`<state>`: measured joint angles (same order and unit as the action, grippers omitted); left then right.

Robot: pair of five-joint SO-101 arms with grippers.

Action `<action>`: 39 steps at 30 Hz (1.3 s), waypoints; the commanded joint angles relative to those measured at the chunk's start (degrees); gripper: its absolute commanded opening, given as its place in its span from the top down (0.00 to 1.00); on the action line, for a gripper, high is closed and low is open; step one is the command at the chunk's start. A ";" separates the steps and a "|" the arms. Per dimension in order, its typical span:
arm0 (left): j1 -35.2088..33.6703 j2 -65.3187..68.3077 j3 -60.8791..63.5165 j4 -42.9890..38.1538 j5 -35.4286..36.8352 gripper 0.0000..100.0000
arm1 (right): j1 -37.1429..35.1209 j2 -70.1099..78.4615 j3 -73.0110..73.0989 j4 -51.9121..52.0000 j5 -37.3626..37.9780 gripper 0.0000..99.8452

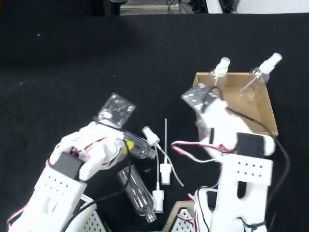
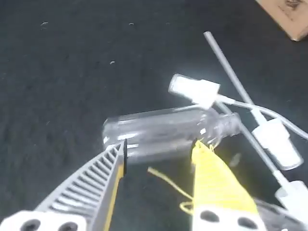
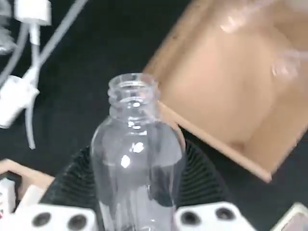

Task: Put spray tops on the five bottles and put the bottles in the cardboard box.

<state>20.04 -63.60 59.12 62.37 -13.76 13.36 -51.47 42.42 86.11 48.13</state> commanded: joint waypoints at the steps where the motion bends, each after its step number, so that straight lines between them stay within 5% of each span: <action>1: 5.67 10.37 -8.66 -3.43 8.35 0.79 | 8.44 -1.71 -3.82 1.05 3.16 0.99; 11: 12.18 32.62 -8.75 -26.46 28.75 0.79 | 22.24 -1.71 0.13 0.53 12.75 0.99; 23: 8.40 46.86 -15.16 -26.64 58.20 0.79 | 25.58 -1.71 2.59 0.26 18.29 0.99; 39: 9.45 60.84 -20.70 -26.73 59.52 0.79 | 25.67 -1.71 7.16 -5.27 18.29 0.99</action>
<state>29.19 -4.09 42.95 36.26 45.32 38.07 -51.47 50.07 82.24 65.89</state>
